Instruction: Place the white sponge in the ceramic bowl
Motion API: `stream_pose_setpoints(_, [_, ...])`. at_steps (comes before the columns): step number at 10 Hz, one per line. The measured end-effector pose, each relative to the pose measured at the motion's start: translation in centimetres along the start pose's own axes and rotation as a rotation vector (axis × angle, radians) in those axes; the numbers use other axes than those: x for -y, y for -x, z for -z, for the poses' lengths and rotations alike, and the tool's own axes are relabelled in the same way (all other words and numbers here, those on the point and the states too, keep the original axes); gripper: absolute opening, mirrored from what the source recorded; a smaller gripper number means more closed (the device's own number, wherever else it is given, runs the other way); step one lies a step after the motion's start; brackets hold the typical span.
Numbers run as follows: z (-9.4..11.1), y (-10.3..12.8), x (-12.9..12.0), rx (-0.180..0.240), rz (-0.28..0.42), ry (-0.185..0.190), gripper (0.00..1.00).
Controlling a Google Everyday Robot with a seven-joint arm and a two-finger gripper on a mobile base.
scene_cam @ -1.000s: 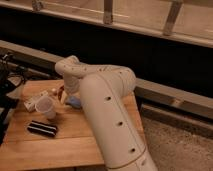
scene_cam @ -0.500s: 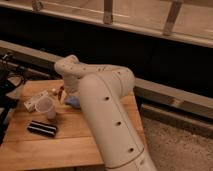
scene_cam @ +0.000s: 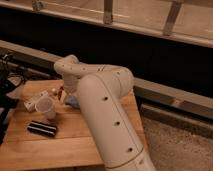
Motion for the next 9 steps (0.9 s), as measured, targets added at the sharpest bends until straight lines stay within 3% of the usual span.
stream_pose_setpoints(3, [-0.4, -0.4, -0.9, -0.017, -0.008, -0.133, 0.94])
stream_pose_setpoints(4, [-1.1, -0.7, -0.7, -0.028, -0.014, -0.14, 0.94])
stream_pose_setpoints(9, [-3.9, -0.7, 0.5, -0.055, -0.029, -0.055, 0.94])
